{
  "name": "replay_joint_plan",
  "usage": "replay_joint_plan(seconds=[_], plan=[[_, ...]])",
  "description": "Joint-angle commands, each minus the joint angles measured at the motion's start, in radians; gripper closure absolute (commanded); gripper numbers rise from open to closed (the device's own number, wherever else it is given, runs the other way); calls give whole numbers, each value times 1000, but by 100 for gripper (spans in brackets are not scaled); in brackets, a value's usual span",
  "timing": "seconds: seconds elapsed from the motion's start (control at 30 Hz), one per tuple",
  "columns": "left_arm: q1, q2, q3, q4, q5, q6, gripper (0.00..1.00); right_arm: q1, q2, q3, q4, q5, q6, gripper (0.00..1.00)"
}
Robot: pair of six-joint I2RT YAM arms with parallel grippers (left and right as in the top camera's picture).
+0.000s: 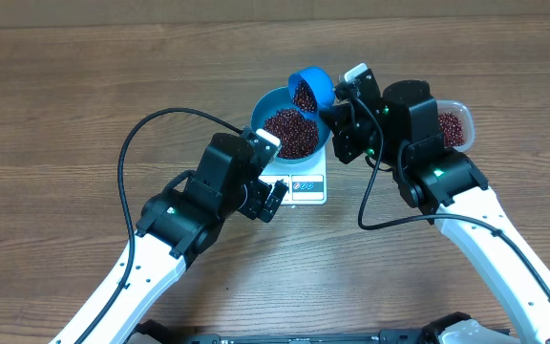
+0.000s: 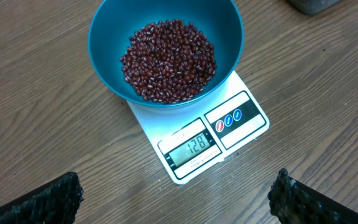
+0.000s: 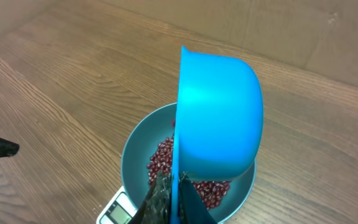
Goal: Scoop item into bowl and weigh 150g on scale
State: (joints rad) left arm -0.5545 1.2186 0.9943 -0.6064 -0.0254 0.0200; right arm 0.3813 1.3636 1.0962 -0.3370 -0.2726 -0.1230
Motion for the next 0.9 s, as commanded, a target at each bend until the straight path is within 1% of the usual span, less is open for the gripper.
replay_joint_plan(seconds=[0.0, 0.23, 0.87], plan=[[5, 3, -2, 1, 16, -13, 0, 6, 17, 34, 16, 10, -44, 96], [5, 3, -2, 1, 16, -13, 1, 6, 52, 34, 23, 10, -47, 96], [5, 3, -2, 1, 16, -13, 0, 6, 53, 34, 45, 11, -56, 96]])
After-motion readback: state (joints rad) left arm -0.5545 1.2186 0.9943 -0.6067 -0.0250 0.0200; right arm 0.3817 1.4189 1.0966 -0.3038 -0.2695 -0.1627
